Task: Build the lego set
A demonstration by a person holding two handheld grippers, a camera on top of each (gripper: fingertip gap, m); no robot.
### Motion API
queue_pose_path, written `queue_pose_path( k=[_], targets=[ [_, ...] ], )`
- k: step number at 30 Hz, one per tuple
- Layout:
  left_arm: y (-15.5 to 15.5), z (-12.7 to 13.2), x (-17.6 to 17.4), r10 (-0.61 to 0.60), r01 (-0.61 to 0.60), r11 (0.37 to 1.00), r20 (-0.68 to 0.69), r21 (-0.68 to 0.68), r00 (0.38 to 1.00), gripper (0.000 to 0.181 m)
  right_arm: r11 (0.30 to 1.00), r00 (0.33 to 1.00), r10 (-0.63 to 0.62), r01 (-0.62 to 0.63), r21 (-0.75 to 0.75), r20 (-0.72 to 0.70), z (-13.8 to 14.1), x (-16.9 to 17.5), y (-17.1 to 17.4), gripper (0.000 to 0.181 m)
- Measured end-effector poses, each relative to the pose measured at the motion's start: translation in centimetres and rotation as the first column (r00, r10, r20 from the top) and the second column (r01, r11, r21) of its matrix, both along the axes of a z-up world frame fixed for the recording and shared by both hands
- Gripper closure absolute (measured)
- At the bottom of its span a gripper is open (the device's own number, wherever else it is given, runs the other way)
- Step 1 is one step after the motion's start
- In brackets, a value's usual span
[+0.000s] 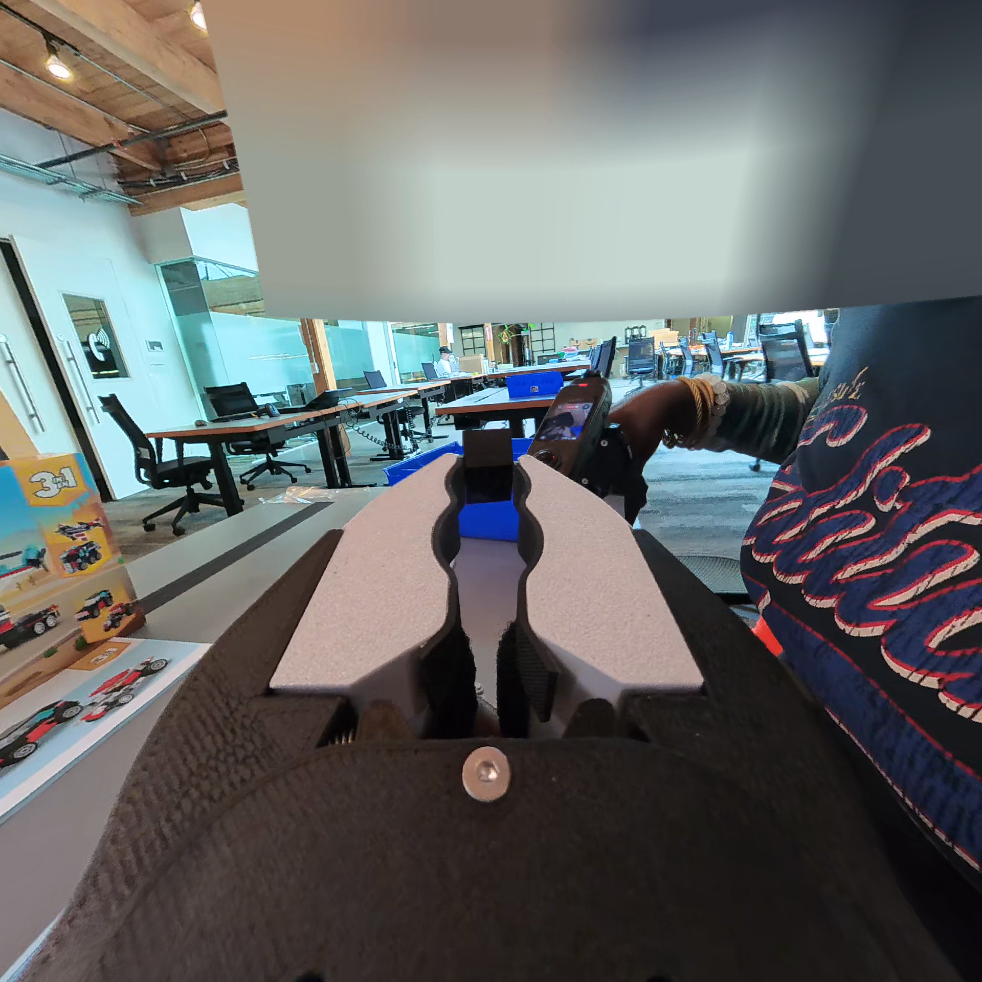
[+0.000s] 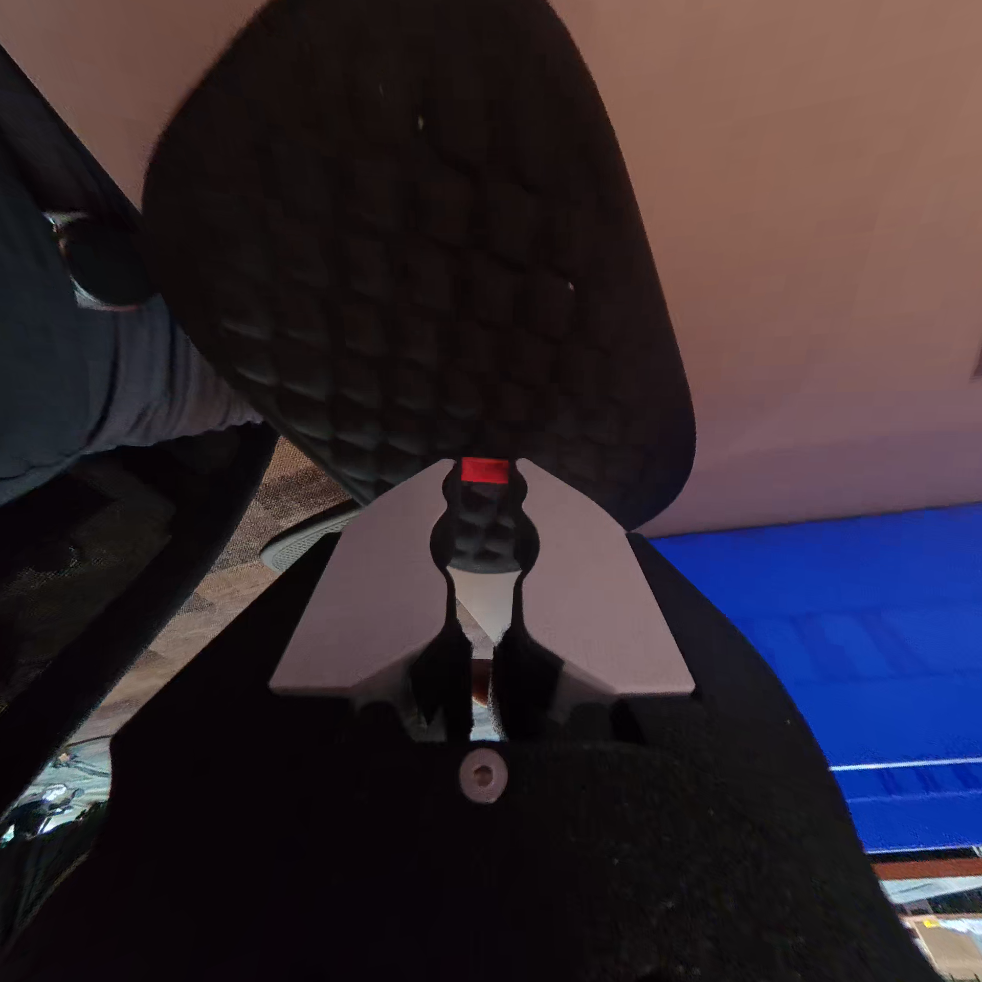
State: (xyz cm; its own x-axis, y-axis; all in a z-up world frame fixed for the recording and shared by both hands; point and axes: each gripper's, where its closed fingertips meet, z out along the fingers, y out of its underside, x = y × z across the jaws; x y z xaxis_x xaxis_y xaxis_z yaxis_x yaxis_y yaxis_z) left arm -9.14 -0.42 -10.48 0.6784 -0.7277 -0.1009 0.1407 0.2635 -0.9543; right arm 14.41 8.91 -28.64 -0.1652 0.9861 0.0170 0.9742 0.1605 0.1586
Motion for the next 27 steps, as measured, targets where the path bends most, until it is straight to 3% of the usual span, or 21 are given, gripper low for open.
queue_pose_path(
  k=[6, 9, 12, 14, 17, 19, 21, 27],
  targets=[
    [-0.1, -0.1, -0.2, 0.003, -0.003, 1.0, 0.005, -0.002, 1.0, 0.165, 1.0, 1.0, 0.001, -0.001, 0.005, -0.028, 0.0, -0.7, 0.0, 0.16],
    [0.0, -0.2, 0.1, -0.008, 0.008, 1.0, 0.008, -0.007, 1.0, 0.165, 0.996, 0.98, -0.023, 0.006, -0.084, -0.195, 1.0, -1.9, -1.0, 0.143],
    [0.2, -0.5, 0.7, -0.025, 0.025, 1.0, 0.004, -0.016, 1.0, 0.165, 0.978, 0.885, -0.116, 0.022, -0.208, -0.451, 3.1, -2.8, -2.0, 0.143],
    [0.4, -0.8, 1.1, -0.033, 0.033, 0.999, -0.007, -0.023, 0.999, 0.165, 0.975, 0.81, -0.191, 0.089, -0.205, -0.555, 3.6, -2.4, -0.5, 0.147],
    [0.7, -1.2, 1.7, -0.045, 0.045, 0.998, -0.02, -0.036, 0.999, 0.165, 0.935, 0.719, -0.354, 0.264, -0.237, -0.598, 2.7, -0.5, 1.2, 0.149],
    [0.8, -1.2, 1.9, -0.049, 0.048, 0.998, -0.022, -0.039, 0.999, 0.165, 0.914, 0.675, -0.405, 0.308, -0.263, -0.616, 2.2, 0.1, 0.5, 0.15],
    [0.9, -1.3, 2.1, -0.05, 0.048, 0.998, -0.028, -0.042, 0.998, 0.165, 0.924, 0.658, -0.378, 0.318, -0.215, -0.652, 1.7, 0.2, 0.0, 0.156],
    [1.1, -1.5, 2.7, -0.058, 0.056, 0.997, -0.038, -0.05, 0.998, 0.165, 0.962, 0.702, -0.051, 0.226, 0.155, -0.71, 0.7, -0.1, 0.4, 0.164]
  ],
)
